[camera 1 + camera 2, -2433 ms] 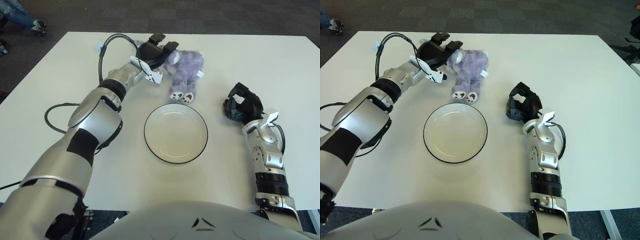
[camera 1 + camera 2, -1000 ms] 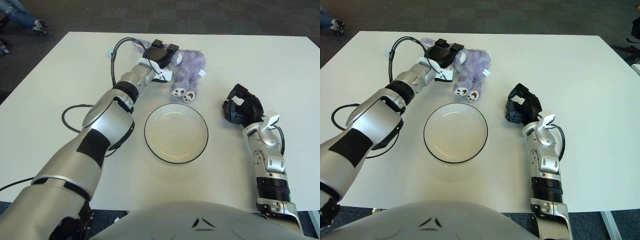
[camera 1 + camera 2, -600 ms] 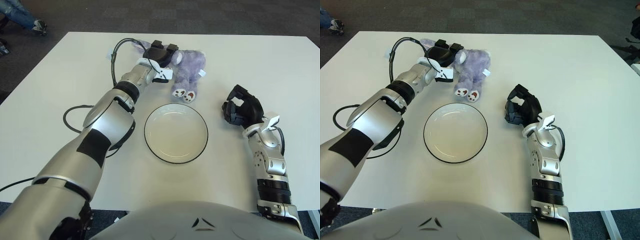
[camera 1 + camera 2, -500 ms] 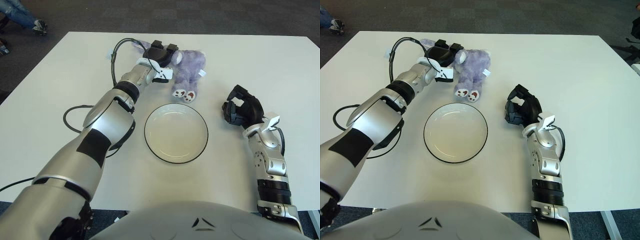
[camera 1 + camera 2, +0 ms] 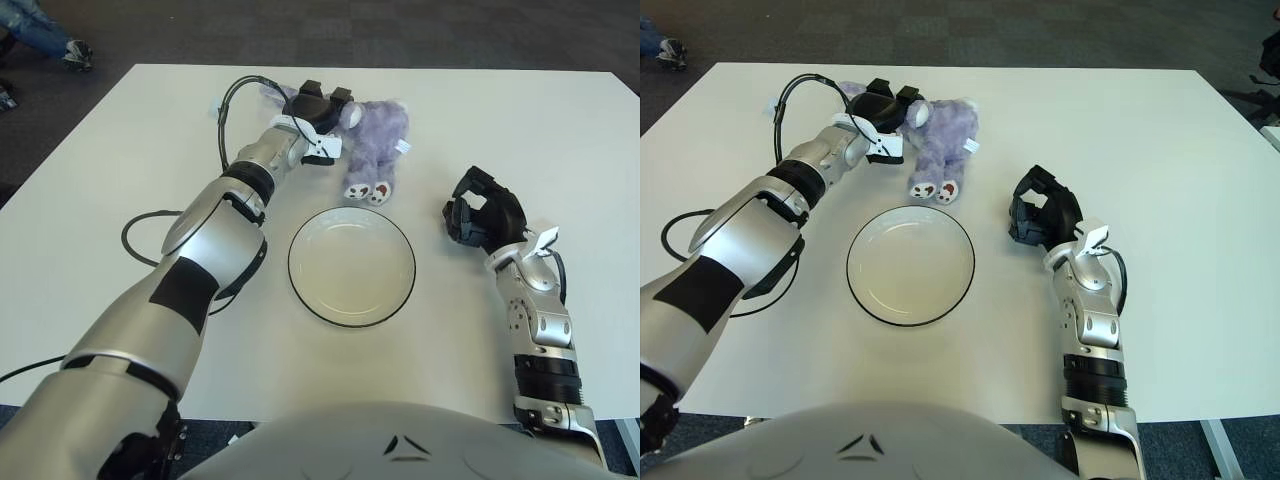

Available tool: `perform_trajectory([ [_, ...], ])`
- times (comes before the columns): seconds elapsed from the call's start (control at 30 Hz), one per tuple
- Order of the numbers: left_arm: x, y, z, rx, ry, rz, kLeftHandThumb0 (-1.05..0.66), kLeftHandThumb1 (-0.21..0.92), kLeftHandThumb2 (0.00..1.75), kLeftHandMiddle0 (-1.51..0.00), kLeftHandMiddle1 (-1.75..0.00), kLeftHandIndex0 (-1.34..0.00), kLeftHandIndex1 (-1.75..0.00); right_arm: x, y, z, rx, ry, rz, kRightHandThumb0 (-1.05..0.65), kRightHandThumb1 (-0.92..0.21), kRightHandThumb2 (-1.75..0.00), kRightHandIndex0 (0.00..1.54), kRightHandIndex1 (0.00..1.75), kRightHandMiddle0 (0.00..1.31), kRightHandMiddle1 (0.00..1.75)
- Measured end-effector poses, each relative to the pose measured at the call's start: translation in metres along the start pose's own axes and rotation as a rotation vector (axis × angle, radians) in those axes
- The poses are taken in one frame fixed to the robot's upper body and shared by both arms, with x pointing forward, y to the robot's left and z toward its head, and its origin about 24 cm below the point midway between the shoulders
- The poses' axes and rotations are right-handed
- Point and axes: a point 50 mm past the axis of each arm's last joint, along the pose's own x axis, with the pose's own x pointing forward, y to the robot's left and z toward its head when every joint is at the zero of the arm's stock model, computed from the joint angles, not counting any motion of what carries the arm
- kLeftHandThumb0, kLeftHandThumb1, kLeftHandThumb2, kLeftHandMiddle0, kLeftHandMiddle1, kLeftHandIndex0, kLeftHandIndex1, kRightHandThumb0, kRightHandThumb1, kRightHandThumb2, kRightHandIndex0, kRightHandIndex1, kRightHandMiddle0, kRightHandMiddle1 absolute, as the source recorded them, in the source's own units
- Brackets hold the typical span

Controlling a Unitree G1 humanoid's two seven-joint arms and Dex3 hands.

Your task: Put the doll into the plate.

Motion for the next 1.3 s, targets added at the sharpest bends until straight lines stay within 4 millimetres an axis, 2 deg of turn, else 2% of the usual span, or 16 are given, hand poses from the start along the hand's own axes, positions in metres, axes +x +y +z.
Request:
perform_trajectory([
  [0.33, -0.003, 0.001, -0.004, 0.040, -0.029, 0.007, -0.33, 0.21, 1.10, -0.07, -1.46, 0.00, -0.97, 0.027, -0.004, 0.029, -0.140, -0.076, 0.004, -0.48, -0.32, -1.31, 1.25, 1.75, 0.61, 1.75],
  [0.97, -0.012, 0.010, -0.015, 0.113, -0.145, 0.046, -0.32, 0.23, 1.10, -0.02, -1.46, 0.00, -0.98, 0.073, 0.003, 0.044, -0.238, -0.092, -0.013, -0.45, -0.41, -1.20, 1.19, 1.75, 0.54, 1.75],
  [1.3, -0.018, 0.020, -0.015, 0.098, -0.207, 0.096, -0.31, 0.21, 1.11, -0.02, -1.47, 0.00, -1.06, 0.097, 0.008, 0.046, -0.332, -0.075, -0.016, -0.44, -0.44, -1.17, 1.18, 1.75, 0.52, 1.75],
])
